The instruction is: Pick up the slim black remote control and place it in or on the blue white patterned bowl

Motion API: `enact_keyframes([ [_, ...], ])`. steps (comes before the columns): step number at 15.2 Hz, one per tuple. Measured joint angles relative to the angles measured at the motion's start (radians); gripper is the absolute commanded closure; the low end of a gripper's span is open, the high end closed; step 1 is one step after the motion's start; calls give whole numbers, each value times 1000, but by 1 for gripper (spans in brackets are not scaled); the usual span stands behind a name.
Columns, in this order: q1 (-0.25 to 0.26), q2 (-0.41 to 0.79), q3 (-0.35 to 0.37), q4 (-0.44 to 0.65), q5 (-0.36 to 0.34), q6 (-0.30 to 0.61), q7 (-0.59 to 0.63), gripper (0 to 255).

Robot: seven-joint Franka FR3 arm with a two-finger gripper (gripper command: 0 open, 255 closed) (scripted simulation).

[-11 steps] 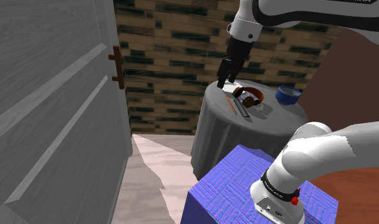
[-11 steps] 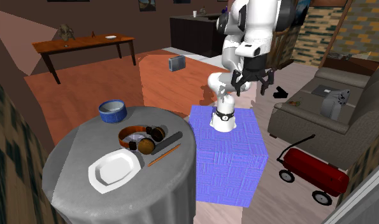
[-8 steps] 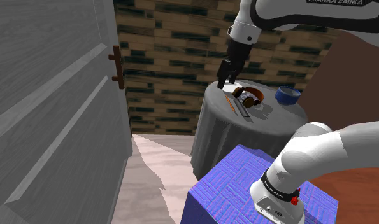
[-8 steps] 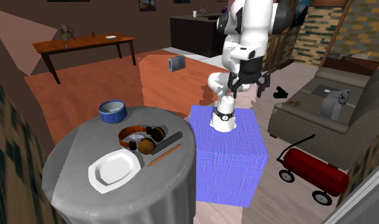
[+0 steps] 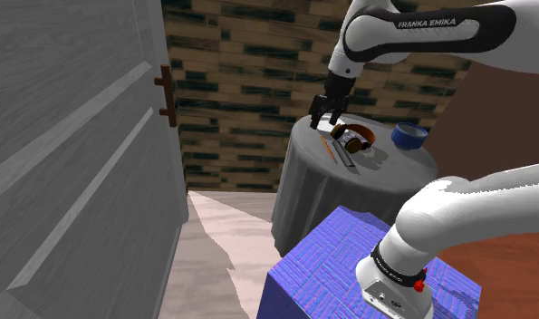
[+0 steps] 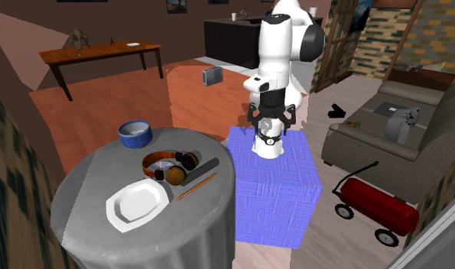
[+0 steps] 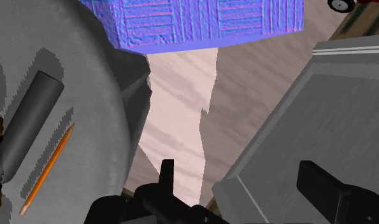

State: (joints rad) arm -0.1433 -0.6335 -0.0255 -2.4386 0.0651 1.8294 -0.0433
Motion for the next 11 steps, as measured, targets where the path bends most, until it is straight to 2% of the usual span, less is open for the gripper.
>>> enact_keyframes([
  [11,-148,193,-134,-47,-48,230,29,0],
])
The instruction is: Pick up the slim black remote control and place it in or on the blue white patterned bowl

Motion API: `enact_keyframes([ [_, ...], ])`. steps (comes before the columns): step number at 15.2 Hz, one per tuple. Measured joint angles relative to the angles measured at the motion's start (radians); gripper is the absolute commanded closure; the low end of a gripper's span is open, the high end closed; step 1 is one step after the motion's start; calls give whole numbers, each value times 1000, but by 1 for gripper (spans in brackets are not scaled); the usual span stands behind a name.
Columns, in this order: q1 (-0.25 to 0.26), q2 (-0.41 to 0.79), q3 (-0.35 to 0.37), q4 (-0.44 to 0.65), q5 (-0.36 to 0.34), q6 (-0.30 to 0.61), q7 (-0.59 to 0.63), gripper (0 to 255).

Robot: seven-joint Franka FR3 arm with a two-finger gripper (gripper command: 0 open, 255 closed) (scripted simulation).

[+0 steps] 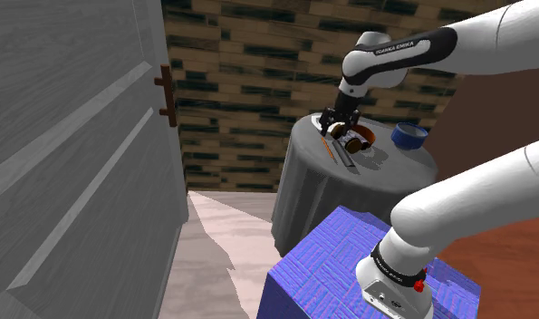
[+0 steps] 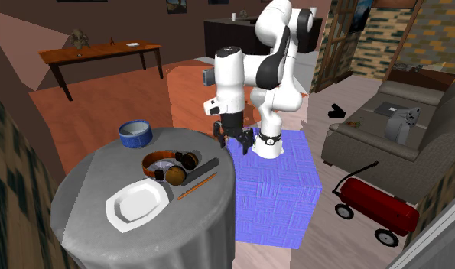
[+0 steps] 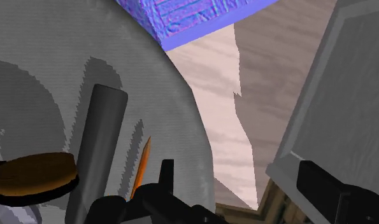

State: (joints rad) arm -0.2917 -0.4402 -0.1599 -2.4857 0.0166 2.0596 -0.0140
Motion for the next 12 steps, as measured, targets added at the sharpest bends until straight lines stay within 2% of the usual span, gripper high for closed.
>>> enact_keyframes([
  [12,-126,261,-151,20,20,228,11,0],
])
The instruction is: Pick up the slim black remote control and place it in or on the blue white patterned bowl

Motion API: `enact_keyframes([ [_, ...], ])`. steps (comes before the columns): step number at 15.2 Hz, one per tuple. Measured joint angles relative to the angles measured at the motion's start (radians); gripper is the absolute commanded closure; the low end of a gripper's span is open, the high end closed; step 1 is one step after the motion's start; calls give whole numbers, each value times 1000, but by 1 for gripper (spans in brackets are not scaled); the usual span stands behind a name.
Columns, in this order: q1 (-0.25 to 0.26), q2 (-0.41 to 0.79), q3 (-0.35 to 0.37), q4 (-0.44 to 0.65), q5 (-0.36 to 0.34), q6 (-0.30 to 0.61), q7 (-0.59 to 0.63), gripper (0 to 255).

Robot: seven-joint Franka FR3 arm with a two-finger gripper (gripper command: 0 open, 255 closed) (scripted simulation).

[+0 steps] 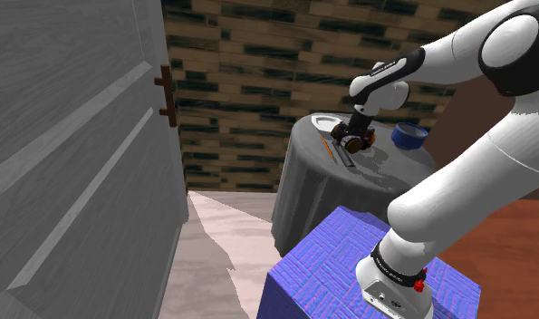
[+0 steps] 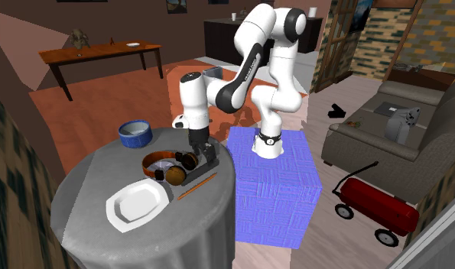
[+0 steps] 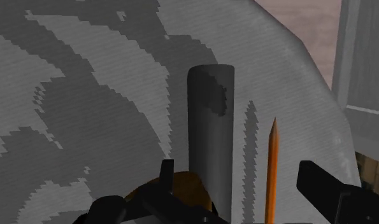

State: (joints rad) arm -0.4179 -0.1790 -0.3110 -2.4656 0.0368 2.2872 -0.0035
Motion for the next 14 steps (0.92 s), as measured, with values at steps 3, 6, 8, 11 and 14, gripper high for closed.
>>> enact_keyframes([
  [3,-3,35,-9,-1,14,34,-6,0],
  [6,-1,63,-12,-20,28,80,-18,0],
  [8,0,73,-14,-26,37,107,-26,0],
  [11,2,83,-14,-22,43,115,-30,0],
  [14,2,82,-14,-23,43,114,-28,0],
])
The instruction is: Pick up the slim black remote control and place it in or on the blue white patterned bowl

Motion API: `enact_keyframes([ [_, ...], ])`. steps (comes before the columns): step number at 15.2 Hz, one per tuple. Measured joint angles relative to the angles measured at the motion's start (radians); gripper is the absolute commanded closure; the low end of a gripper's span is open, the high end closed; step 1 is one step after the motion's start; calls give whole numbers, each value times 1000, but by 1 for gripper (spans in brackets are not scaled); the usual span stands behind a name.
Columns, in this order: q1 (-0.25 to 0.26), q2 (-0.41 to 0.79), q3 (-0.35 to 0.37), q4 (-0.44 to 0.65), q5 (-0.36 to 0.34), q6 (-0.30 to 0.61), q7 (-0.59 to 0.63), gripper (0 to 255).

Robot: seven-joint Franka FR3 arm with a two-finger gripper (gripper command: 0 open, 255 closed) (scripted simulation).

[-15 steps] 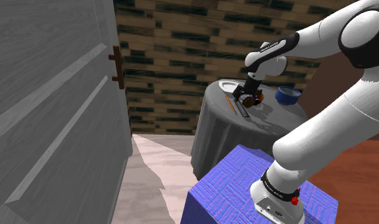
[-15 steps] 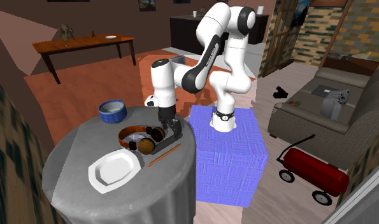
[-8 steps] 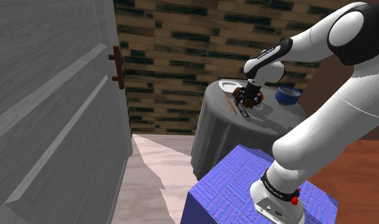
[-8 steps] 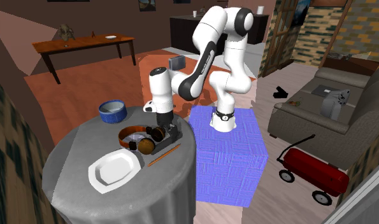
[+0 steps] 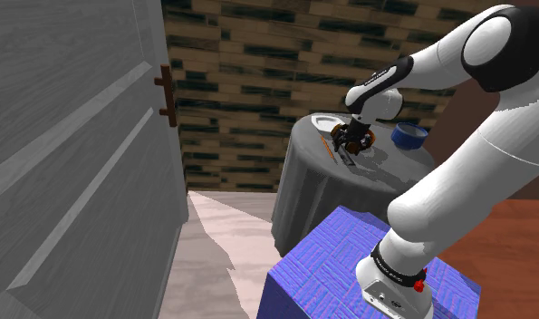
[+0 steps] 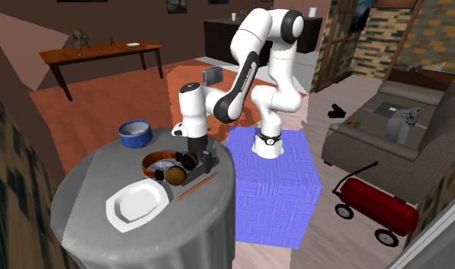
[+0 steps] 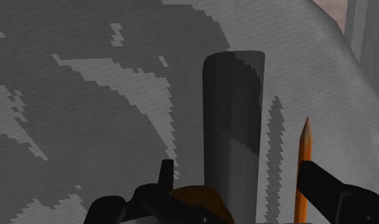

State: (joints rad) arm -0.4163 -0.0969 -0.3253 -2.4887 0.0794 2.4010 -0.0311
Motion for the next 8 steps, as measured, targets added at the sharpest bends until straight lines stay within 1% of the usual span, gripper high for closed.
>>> enact_keyframes([
  [1,0,3,0,1,2,3,-2,255],
  [8,1,4,0,-1,3,8,5,255],
])
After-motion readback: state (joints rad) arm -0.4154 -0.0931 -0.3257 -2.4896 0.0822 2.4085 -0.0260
